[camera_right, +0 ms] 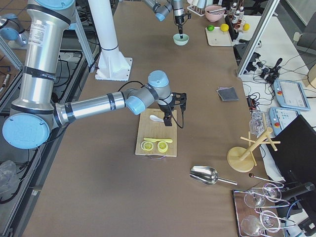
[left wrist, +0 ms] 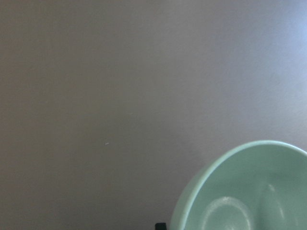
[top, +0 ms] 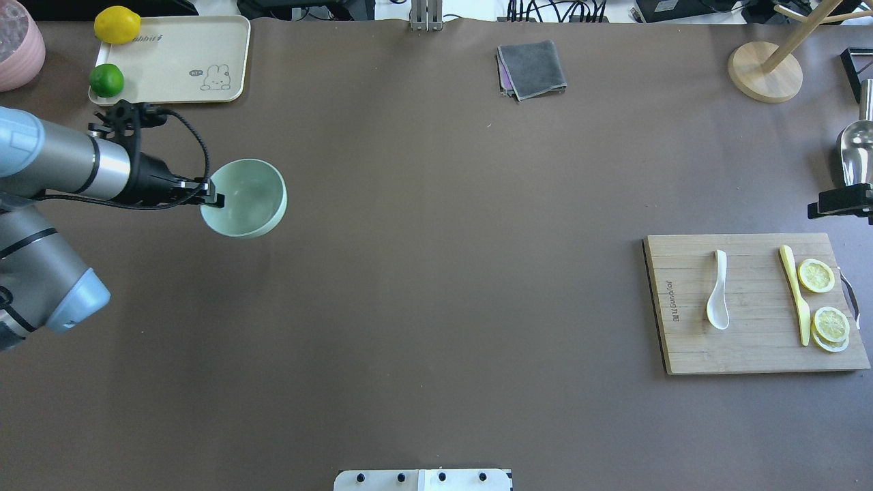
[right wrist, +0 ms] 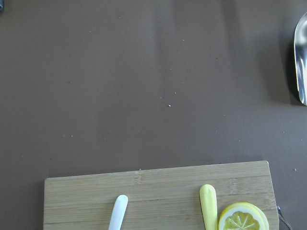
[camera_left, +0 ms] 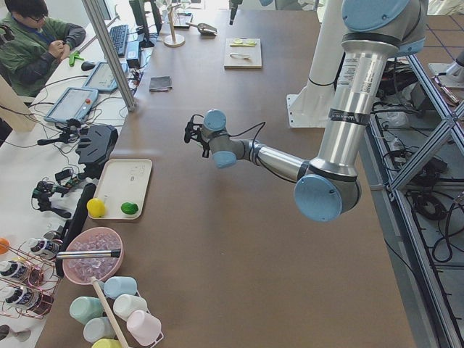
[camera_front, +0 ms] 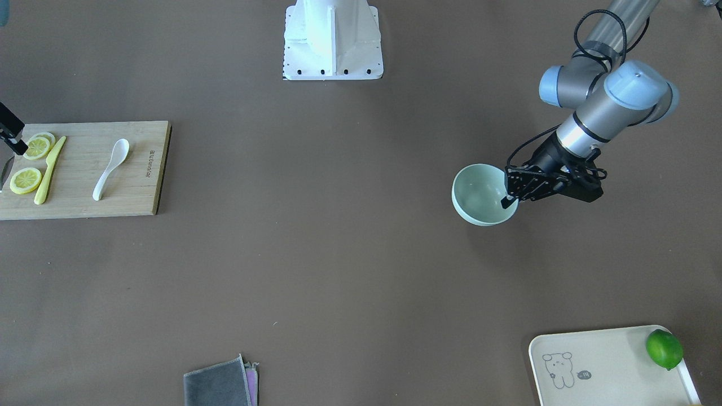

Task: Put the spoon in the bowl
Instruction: 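Push the pale green bowl with the left gripper toward the table center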

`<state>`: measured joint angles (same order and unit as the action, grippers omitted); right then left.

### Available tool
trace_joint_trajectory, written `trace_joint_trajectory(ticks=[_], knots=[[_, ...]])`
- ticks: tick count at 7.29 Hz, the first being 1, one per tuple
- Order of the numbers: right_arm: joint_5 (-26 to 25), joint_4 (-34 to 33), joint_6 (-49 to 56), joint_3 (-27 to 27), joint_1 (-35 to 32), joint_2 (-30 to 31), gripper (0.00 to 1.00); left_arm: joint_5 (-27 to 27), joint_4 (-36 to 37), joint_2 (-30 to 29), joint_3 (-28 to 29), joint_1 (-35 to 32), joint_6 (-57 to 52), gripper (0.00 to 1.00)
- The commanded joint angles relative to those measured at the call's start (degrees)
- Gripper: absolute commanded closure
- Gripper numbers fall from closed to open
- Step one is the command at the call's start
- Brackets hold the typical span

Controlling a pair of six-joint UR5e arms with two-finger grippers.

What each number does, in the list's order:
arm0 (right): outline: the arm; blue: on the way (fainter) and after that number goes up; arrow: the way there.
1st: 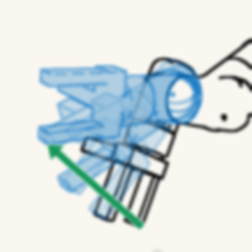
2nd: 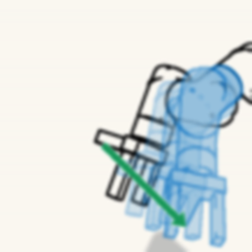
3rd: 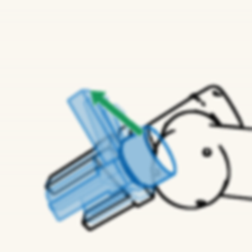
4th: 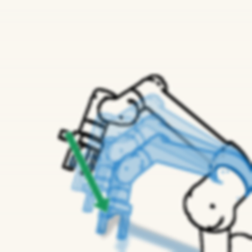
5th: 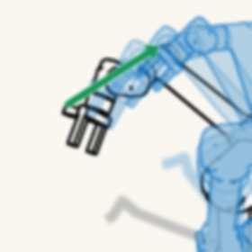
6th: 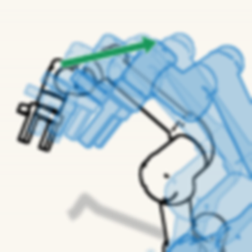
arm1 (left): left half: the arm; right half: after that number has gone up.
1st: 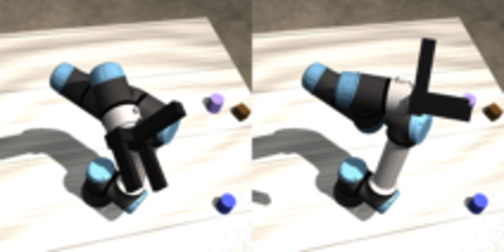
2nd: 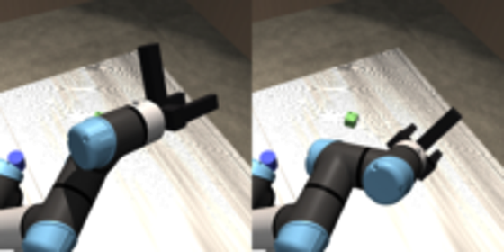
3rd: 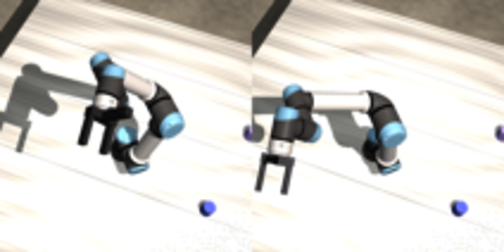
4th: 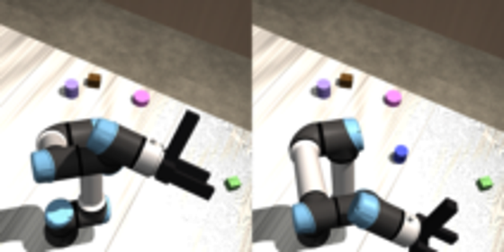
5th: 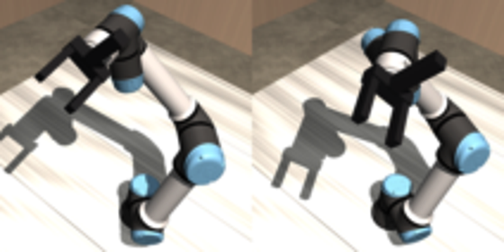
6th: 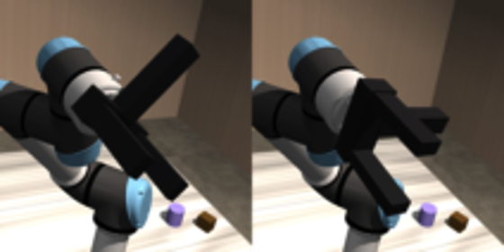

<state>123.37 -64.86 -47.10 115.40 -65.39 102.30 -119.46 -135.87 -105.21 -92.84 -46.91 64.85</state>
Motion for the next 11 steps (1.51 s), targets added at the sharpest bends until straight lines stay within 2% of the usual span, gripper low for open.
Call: trace_joint_trajectory(ticks=[1,3,5,6,7,8,9,10,11], knots=[[-0.1,0.0,0.0,0.0,0.0,0.0,0.01,9.1,9.5,-8.4,-2.5,9.9,8.4,1.0],[-0.1,0.0,0.0,0.0,0.1,0.0,0.01,18.3,20.5,-16.6,-1.6,18.2,11.3,1.0],[-0.1,0.0,0.0,0.0,0.2,0.0,0.01,20.1,21.2,-20.5,3.0,19.9,12.5,1.0],[-0.1,0.0,0.0,0.0,0.2,0.0,0.01,20.1,20.9,-20.9,3.8,20.0,12.4,0.76],[0.0,0.0,0.2,0.0,0.2,-0.1,0.0,20.1,21.0,-20.8,3.6,19.9,12.3,0.13],[0.0,0.0,0.0,0.0,0.3,-0.1,0.0,20.5,21.0,-20.3,1.8,19.8,12.2,0.02],[-0.1,0.0,-0.2,0.0,0.3,-0.2,0.0,19.2,21.9,-18.1,-3.0,17.1,11.4,0.02],[-0.1,-0.1,-0.3,0.0,0.3,-0.2,0.01,10.6,25.2,-14.7,-8.0,10.6,7.3,0.02],[-0.1,0.0,-0.2,0.0,0.9,-0.2,0.0,1.3,29.1,-11.0,-12.0,1.3,0.0,0.02]])
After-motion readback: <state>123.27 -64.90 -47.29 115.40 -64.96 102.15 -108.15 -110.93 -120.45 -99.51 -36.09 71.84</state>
